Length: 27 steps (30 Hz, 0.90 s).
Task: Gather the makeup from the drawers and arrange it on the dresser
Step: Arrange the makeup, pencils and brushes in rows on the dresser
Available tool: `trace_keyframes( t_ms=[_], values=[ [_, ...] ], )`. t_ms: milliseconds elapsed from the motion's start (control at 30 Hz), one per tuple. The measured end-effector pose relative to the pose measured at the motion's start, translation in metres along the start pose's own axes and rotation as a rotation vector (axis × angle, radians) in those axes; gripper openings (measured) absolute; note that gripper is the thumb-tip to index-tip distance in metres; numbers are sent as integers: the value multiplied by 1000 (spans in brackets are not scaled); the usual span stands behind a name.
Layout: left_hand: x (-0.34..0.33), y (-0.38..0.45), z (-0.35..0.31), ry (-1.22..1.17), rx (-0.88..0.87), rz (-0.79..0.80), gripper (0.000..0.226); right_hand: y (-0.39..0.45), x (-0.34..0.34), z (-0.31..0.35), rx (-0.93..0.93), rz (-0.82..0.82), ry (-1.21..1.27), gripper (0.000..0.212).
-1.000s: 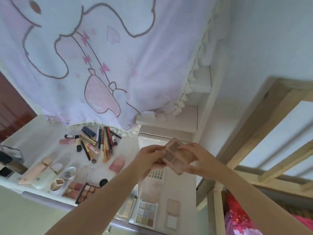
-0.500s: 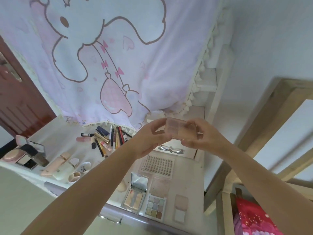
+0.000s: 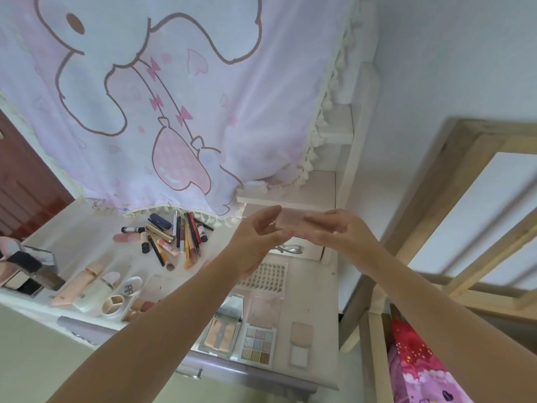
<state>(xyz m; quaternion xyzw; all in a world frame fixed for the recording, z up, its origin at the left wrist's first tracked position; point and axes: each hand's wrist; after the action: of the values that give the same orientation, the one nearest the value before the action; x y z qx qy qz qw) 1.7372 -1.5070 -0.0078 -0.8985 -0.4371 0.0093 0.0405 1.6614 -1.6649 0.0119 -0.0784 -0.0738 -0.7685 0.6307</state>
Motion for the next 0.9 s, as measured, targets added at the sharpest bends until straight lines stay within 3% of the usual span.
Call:
trace_keyframes(
  t_ms=[167, 233, 300, 367, 467, 700, 900],
  values=[
    [-2, 4, 7, 10, 16, -73, 43, -2, -4, -3, -31, 37, 168, 25],
    [-5, 5, 11, -20, 42, -117, 38, -3, -12, -3, -7, 82, 138, 25],
    [-8, 4, 13, -92, 48, -47, 37, -2, -17, -3, 22, 47, 182, 20],
    [-3, 4, 17, -139, 23, -17, 43, 2, -15, -4, 2, -22, 308, 23],
    [13, 4, 16, -149, 26, -36, 46, 7, -6, -12, 6, -86, 197, 25],
    [19, 8, 13, 51, 22, -63, 32, 13, -10, -18, 36, -81, -8, 39],
    [21, 4, 11, 50, -38, -9, 37, 8, -19, -16, 104, -54, 47, 46]
  ],
)
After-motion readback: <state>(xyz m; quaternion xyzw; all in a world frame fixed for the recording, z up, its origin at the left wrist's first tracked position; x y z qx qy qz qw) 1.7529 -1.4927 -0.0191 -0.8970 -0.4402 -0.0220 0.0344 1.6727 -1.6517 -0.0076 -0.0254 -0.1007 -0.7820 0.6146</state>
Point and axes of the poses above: each hand's wrist, its own y-axis towards the middle knuckle, its own x-axis out of the back of the hand, z = x × y, and after that the axes turned 14 degrees about y, right-handed
